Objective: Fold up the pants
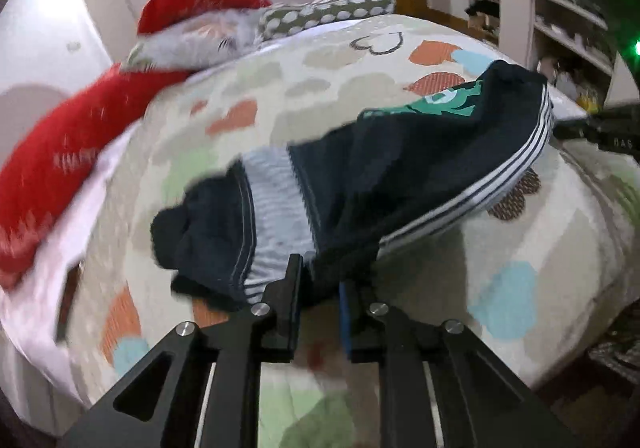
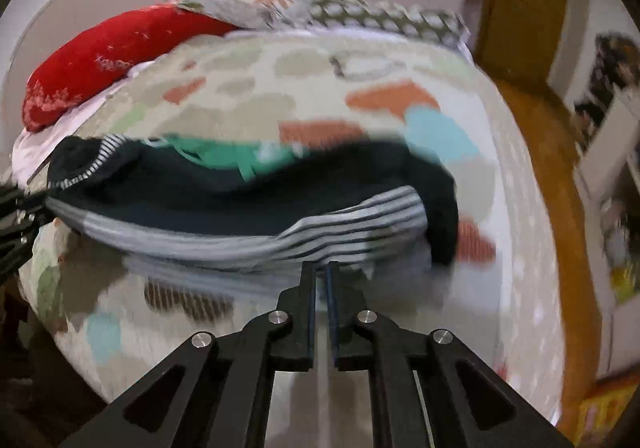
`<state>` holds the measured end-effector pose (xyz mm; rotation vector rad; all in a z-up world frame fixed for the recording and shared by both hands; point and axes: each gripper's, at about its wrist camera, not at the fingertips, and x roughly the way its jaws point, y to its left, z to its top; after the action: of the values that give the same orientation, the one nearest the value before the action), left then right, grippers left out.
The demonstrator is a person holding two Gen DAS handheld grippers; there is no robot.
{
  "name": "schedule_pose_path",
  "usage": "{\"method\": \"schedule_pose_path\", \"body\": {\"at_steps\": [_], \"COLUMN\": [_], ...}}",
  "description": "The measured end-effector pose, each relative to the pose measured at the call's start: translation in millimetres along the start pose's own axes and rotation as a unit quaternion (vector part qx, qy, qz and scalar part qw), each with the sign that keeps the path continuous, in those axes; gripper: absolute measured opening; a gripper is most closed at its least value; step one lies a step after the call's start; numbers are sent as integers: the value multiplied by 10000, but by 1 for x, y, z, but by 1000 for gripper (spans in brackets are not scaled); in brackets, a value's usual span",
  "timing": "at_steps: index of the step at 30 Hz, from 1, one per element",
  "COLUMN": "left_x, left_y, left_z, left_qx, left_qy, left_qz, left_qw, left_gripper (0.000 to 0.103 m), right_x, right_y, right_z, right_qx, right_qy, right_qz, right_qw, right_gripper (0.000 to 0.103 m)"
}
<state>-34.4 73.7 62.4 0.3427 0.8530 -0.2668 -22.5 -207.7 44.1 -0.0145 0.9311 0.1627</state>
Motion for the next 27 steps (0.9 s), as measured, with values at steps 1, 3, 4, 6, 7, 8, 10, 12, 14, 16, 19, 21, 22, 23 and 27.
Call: {"method": "schedule_pose_path", "body": {"at_steps": [1,3,4,6,7,8,10,12,14,16,19,21,22,23,27], "left_x": [-5,-16,-22,-29,-30,-31,-32,-26,-12,7,44,75,86,95,112], "left_y": [4,18,29,48,56,64,79,88,89,88,87,89,91,91,106], "left_z": [-7,-14,-17,-18,-17,-15,-7,4,16,26,39,44,44,43,18], "left_qx": [-159,-515,-734,-1200,-1423,-1647,-2068,-2282,-2371,-2343,-2052,-1859,-1781,-1700,-2087], "left_qy": [-5,-76,-127,-162,-153,-145,-175,-228,-188,-129,25,315,415,494,327], "left_qz": [-69,-89,-81,-163,-209,-256,-460,-675,-614,-403,127,330,436,588,810], "left_qw": [9999,9986,9972,9925,9895,9859,9771,9710,9694,9712,9786,9815,9822,9825,9741], "left_gripper": [20,25,27,36,41,41,41,42,43,43,43,43,43,43,66], "right_x": [-2,-12,-15,-26,-30,-35,-43,-48,-49,-49,-45,-41,-38,-36,-10], "right_y": [-7,-21,-27,-41,-46,-52,-58,-59,-57,-56,-61,-64,-64,-66,-57], "right_z": [-8,-22,-26,-36,-41,-46,-53,-58,-58,-52,-35,-16,-5,2,43], "right_qx": [158,514,631,977,1134,1329,1576,1713,1715,1674,1562,1444,1383,1333,934], "right_qy": [28,-35,-84,-241,-293,-357,-461,-527,-528,-534,-622,-732,-777,-804,-806], "right_qz": [32,-11,-26,-25,2,51,137,217,301,278,82,-137,-201,-227,-612], "right_qw": [9999,9987,9980,9949,9931,9905,9863,9836,9833,9840,9857,9867,9871,9875,9905], "right_gripper": [13,30,39,42,42,42,42,42,42,42,43,43,44,47,63]}}
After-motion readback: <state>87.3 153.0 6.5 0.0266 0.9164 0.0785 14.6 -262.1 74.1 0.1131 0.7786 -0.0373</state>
